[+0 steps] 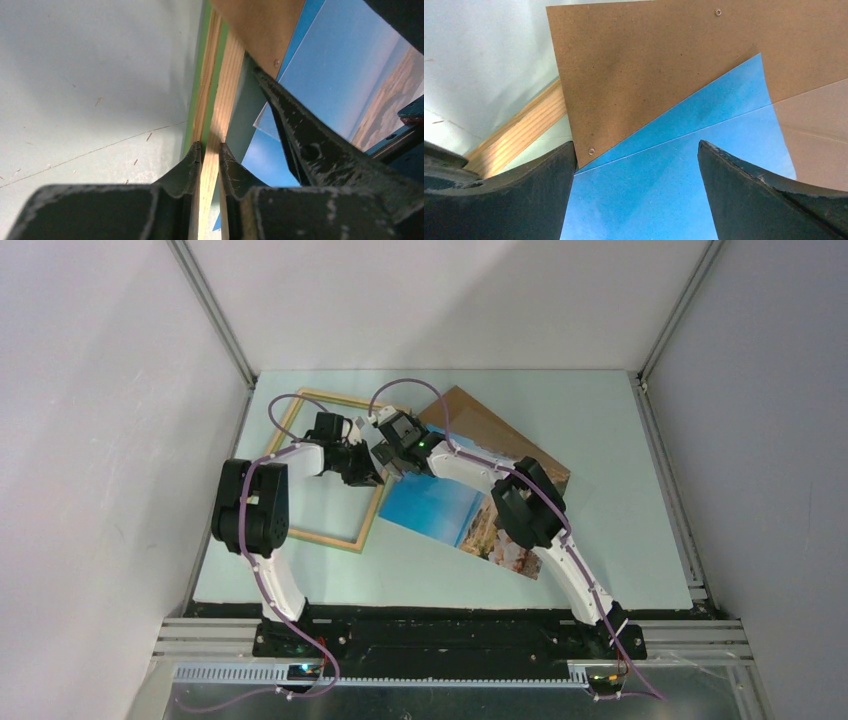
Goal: Put the photo into the frame
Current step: Move the photo frame item to the center of the board.
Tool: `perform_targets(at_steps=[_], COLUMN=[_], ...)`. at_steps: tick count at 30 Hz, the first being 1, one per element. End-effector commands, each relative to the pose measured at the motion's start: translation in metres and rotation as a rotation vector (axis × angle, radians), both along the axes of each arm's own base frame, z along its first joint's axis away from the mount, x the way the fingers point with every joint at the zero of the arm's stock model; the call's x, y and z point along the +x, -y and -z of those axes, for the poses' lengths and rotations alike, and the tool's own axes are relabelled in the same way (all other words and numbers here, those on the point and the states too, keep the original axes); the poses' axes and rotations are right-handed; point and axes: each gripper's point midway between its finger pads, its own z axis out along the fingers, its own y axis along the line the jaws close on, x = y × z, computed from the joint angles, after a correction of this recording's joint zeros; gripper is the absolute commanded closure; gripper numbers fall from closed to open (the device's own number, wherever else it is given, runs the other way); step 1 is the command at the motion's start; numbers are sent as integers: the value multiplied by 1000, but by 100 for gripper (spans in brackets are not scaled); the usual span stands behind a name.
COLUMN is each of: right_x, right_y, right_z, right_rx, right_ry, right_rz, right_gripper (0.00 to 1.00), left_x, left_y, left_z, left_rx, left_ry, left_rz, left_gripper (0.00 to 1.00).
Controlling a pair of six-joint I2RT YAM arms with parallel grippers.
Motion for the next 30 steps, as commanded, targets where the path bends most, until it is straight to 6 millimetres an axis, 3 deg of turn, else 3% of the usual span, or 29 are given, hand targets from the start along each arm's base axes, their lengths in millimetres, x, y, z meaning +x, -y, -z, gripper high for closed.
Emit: perform_targets(at_steps=[1,17,30], right_x=[23,47,58], right_y=[13,33,78], right_z=[-35,-65,-63], right_rx=[15,22,43], right_ry=[102,169,124], right_rz=[62,121,218], right_gripper=[7,7,7], left_x=[-26,-26,-24], left_y=[-11,-12,-12], left_z=[14,18,19], left_rx=[42,48,45], left_ry=[-103,-110,-117], left_rz=[-21,-22,-44], left_gripper=[100,100,100])
